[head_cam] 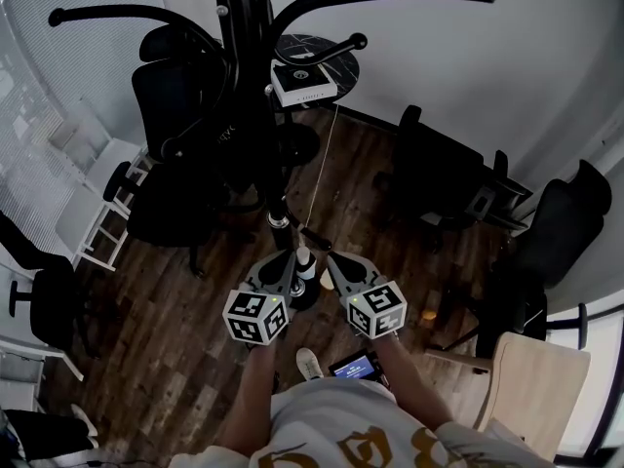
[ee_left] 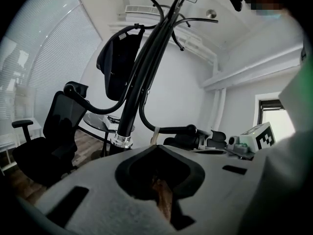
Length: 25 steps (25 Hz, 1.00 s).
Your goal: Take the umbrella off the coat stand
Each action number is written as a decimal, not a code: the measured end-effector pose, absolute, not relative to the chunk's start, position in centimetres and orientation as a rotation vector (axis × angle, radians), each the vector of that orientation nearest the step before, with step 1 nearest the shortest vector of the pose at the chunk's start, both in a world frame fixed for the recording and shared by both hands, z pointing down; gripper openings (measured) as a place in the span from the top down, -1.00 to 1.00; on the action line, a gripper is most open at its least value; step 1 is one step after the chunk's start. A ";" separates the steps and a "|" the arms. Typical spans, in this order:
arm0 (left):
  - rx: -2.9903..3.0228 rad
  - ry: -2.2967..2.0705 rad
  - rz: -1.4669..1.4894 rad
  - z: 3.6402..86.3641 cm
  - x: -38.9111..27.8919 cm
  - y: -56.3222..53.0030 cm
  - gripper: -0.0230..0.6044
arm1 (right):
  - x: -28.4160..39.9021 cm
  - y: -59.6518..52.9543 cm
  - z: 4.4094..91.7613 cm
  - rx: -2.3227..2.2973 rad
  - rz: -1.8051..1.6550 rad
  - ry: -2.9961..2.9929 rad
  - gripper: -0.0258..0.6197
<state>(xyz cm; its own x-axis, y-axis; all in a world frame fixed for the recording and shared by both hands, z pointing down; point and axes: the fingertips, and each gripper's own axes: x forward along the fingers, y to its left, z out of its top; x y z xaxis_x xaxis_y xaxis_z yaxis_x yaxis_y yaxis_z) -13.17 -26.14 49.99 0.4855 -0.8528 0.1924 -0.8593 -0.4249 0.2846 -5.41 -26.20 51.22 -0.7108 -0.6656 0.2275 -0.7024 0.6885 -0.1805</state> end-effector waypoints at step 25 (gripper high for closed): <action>2.434 -1.338 0.139 53.1 -12.4 -29.3 0.86 | -7.9 -29.6 53.0 1.065 0.343 -2.696 0.88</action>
<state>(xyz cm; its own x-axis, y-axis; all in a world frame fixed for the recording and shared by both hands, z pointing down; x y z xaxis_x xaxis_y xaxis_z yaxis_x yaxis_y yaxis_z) -12.44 -29.33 53.12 0.5469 -0.7976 0.2543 -0.8328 -0.4875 0.2622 -7.94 -29.57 53.01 -0.7122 -0.6399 0.2885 -0.6918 0.7095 -0.1342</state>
